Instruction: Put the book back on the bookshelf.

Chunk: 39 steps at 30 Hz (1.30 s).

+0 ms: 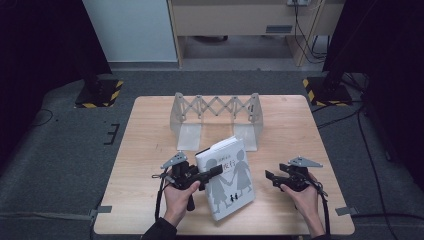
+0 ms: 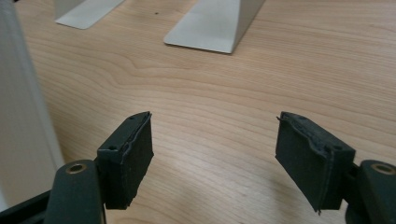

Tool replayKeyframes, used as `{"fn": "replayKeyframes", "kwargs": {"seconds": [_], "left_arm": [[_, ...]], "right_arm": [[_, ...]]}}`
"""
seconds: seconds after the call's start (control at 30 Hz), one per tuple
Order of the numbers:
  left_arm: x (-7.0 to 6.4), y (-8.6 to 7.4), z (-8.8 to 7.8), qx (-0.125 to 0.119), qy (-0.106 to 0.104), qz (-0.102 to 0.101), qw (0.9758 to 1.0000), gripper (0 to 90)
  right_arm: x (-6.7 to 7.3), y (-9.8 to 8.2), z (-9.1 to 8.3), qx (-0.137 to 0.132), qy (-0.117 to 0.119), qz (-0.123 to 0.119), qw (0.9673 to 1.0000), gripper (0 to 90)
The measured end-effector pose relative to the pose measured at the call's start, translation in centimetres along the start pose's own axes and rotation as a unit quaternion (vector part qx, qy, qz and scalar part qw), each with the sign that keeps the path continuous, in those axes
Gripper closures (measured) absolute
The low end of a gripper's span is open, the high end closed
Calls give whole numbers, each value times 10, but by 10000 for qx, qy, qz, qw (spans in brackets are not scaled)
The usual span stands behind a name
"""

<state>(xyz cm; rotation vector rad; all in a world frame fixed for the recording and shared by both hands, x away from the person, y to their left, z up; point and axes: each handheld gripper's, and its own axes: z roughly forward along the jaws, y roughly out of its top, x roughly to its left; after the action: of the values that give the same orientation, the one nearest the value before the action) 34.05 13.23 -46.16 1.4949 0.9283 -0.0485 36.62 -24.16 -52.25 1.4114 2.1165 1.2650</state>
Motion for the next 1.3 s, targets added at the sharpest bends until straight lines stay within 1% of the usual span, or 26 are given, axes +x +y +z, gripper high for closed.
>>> {"fn": "replayKeyframes", "kwargs": {"seconds": [0.07, 0.2, 0.37, 0.4, 0.43, 0.57, 0.7, 0.8, 0.9, 0.97, 1.07, 1.23, 1.3], "left_arm": [[-2, 3, -2, -12, 44, 57, 10000, 526], [-7, 10, -8, 3, 184, 263, 9995, 527], [-9, 16, -16, 8, 366, 359, 9987, 528], [-9, 17, -17, -6, 403, 371, 9985, 527], [-9, 19, -20, -5, 455, 413, 9981, 528], [-9, 26, -27, -55, 653, 525, 9965, 527], [-6, 31, -36, -138, 807, 545, 9952, 527], [-5, 38, -43, -203, 920, 585, 9938, 527], [-6, 45, -50, -236, 1040, 709, 9918, 526], [-5, 49, -54, -263, 1091, 708, 9912, 526], [-1, 55, -61, -354, 1157, 643, 9906, 525], [5, 65, -66, -425, 1360, 705, 9873, 524], [8, 69, -67, -465, 1418, 692, 9864, 524]], "right_arm": [[-3, -1, 1, 81, -116, -86, 9999, 246], [-7, -5, 3, 318, -375, -263, 9984, 221], [-12, -8, 3, 523, -587, -330, 9964, 203], [-12, -8, 3, 576, -614, -313, 9960, 202], [-14, -9, 3, 599, -634, -364, 9955, 201], [-14, -10, 4, 619, -736, -410, 9945, 186], [-14, -11, 6, 618, -889, -548, 9926, 149], [-13, -11, 7, 645, -922, -599, 9918, 131], [-13, -11, 7, 645, -920, -608, 9918, 131], [-13, -11, 7, 652, -917, -605, 9918, 127], [-13, -11, 7, 657, -911, -593, 9919, 124], [-13, -11, 7, 662, -912, -608, 9918, 123], [-13, -11, 7, 664, -909, -601, 9918, 122]]}}
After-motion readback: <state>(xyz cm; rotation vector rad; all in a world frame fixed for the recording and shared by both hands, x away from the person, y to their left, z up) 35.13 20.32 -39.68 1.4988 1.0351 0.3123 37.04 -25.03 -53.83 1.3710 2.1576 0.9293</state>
